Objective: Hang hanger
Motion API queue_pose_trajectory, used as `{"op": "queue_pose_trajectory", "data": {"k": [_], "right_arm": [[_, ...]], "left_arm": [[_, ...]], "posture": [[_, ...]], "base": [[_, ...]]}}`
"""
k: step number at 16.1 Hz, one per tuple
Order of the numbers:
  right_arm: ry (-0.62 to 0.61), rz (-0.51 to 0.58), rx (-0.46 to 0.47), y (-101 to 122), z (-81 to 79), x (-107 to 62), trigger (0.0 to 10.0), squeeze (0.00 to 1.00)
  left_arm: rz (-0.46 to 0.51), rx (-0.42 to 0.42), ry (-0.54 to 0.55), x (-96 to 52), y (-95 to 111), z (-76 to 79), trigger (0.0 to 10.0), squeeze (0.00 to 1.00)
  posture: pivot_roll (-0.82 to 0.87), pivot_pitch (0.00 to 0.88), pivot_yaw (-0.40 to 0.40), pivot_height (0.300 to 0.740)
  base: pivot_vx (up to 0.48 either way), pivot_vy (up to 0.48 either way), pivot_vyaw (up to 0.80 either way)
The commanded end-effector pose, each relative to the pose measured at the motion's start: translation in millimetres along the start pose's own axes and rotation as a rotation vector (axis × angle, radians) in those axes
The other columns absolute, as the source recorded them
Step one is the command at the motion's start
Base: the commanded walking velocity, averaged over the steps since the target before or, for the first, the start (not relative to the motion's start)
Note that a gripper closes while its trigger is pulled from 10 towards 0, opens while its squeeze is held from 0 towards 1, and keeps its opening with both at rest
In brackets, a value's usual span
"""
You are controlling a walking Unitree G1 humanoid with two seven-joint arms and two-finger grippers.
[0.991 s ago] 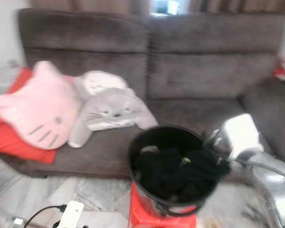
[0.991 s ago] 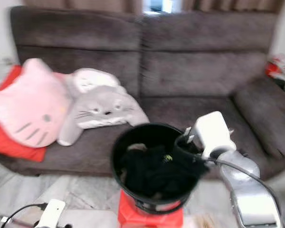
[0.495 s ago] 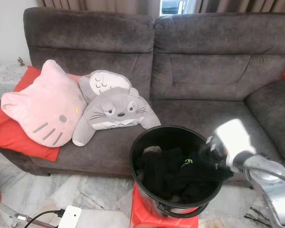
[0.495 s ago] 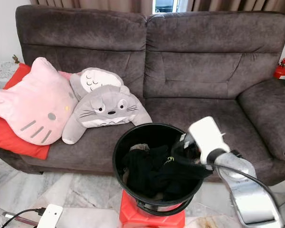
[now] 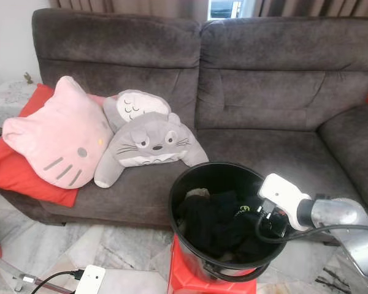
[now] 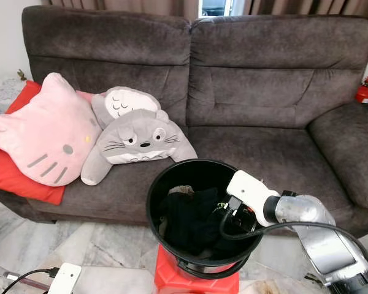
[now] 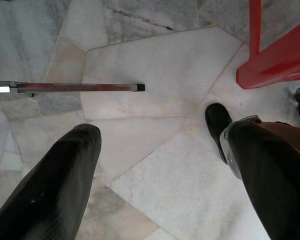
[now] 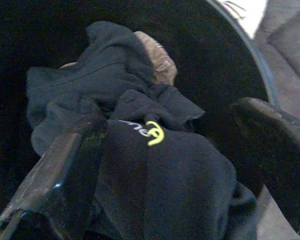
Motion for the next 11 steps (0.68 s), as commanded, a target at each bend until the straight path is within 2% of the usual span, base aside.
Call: {"op": "queue_pose_trajectory", "data": {"k": [1,4,7,9,11], "right_arm": [[0.055,0.001,-0.010,-1.5,-4.6,1.9,10.0,0.00],[0.165,0.021,-0.020,-6.3,-13.4,3.1,10.0,0.00],[0.219,0.016,-0.050,-10.3,-14.0,-0.5,10.0,0.00],[0.271,-0.027,-0.083,-21.1,-17.4,-2.7,10.0,0.00],[0.259,-0.073,-0.100,-30.1,-15.4,-0.2,10.0,0.00]], "left_arm": [[-0.010,0.002,0.006,-0.3,-2.6,-1.0,10.0,0.00],[-0.010,0.001,0.006,-0.4,-3.1,-1.0,10.0,0.00],[-0.010,0.000,0.006,-0.4,-3.2,-0.8,10.0,0.00],[-0.011,0.000,0.006,-0.4,-3.8,-0.6,10.0,0.00],[-0.013,0.000,0.005,-0.5,-4.4,-0.5,10.0,0.00]], "posture": [[-0.13,0.000,-0.009,0.740],[-0.12,0.000,-0.012,0.740],[-0.12,0.000,-0.013,0.740],[-0.12,0.000,-0.014,0.740],[-0.12,0.000,-0.015,0.740]], "base": [[0.000,0.000,0.00],[0.000,0.000,0.00],[0.000,0.000,0.00],[0.000,0.000,0.00],[0.000,0.000,0.00]]}}
Point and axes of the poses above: a point about 5 cm out from each wrist's last joint towards the gripper, its own x axis pointing out of the wrist towards the gripper, its own y axis along the axis of the wrist's last joint, z = x × y, the point moved 3 cm from there along x, pointing out of the wrist towards the gripper, and after that the axes turned 10 degrees about -x, right-handed, at the moved point
